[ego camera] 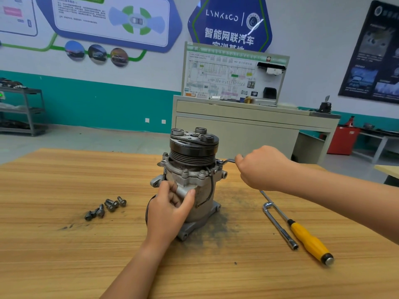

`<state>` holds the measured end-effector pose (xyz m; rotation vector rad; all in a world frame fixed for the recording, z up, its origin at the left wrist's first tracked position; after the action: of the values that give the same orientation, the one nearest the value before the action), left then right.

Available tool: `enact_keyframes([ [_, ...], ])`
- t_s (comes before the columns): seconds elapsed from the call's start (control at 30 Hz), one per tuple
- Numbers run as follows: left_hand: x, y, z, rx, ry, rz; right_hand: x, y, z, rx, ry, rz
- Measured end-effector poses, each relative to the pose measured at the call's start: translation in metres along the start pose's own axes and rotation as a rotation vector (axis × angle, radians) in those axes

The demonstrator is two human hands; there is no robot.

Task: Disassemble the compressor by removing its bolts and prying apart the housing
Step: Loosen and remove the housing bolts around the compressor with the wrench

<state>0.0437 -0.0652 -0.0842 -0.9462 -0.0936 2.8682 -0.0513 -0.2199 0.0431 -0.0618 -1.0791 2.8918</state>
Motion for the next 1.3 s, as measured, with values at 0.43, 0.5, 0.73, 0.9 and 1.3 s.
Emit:
enact_keyframes([
  [0.43,0.000,-0.001,0.003,0.004,0.031,-0.020,-0.057,0.026,0.024,-0.072,0.072,0.111],
  [0.5,0.000,-0.001,0.003,0.006,0.020,-0.022,-0.076,0.030,0.019,-0.124,0.056,0.216],
  [0.73,-0.001,0.000,0.002,0.016,0.015,-0.017,-0.073,0.037,0.020,-0.360,0.180,0.452],
  [0.9,-0.001,0.000,0.002,0.026,0.019,-0.014,-0.019,0.037,0.037,-0.792,0.374,0.609],
  [1.3,0.000,-0.001,0.002,0.020,0.022,-0.007,0.009,0.017,-0.007,-0.323,0.265,0.107],
])
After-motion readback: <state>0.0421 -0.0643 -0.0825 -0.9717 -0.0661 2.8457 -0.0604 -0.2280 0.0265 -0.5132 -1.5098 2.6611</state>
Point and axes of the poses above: each hand's wrist, its own x-axis away from the middle knuckle, its own y-axis out of the palm, z = x × y, the point moved 4 cm from there along -x, towards the middle knuckle, and after that the axes turned 6 degrees about -y, right-handed, at the moved point
